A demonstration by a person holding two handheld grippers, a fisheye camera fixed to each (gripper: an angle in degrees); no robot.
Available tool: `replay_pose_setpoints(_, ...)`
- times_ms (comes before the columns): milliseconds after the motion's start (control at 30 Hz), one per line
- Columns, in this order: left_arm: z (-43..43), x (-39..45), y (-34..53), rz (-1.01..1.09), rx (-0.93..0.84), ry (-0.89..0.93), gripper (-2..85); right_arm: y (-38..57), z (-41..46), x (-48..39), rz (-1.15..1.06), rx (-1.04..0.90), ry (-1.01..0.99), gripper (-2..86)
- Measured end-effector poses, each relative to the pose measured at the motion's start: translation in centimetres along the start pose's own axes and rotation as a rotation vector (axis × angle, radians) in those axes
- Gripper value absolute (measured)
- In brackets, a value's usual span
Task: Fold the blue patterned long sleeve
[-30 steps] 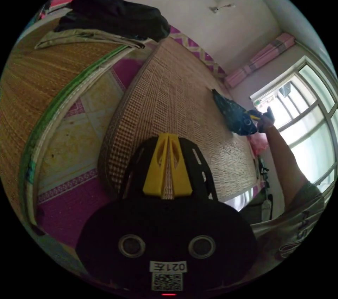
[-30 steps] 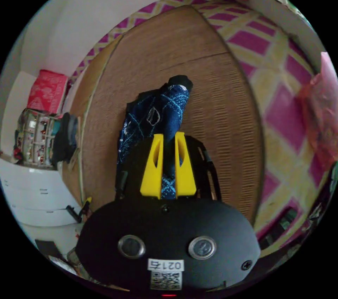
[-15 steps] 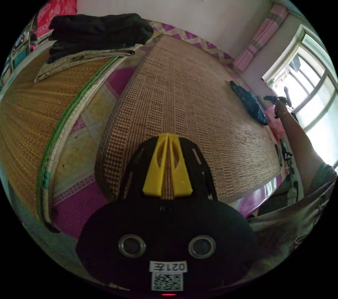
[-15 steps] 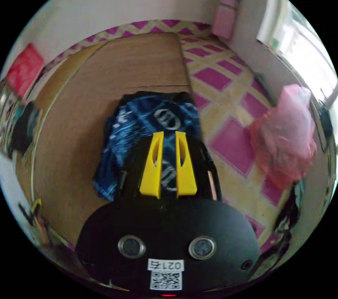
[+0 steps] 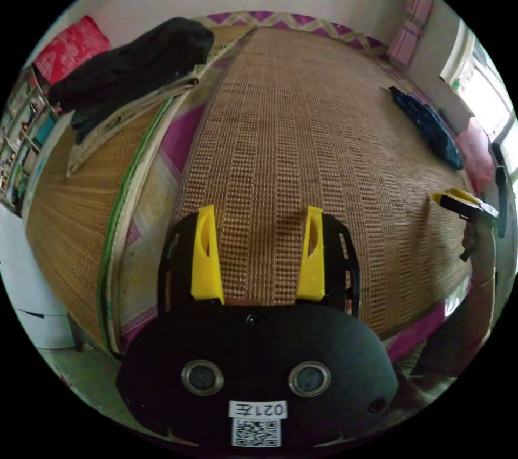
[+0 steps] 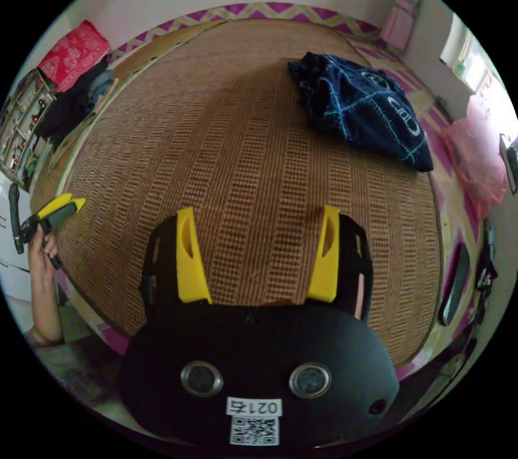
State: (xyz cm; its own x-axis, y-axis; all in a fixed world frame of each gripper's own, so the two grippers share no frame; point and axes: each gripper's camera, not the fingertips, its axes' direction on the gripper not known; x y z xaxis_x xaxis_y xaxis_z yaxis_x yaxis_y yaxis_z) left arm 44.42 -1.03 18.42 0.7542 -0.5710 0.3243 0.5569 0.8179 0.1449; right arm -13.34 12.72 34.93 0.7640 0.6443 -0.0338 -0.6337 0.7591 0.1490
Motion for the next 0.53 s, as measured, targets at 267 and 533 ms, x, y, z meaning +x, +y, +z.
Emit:
replay_pose_setpoints(267,-0.1,2.7,0.3,-0.043,0.022,0.033,19.2,3.0,-1.7,-2.4,0.065,0.048,0.010,30.2)
replay_pose_setpoints(533,-0.1,4.4,0.2,-0.042,0.022,0.032,19.1,4.7,-2.9,-3.6,0.066,0.046,0.010,30.1)
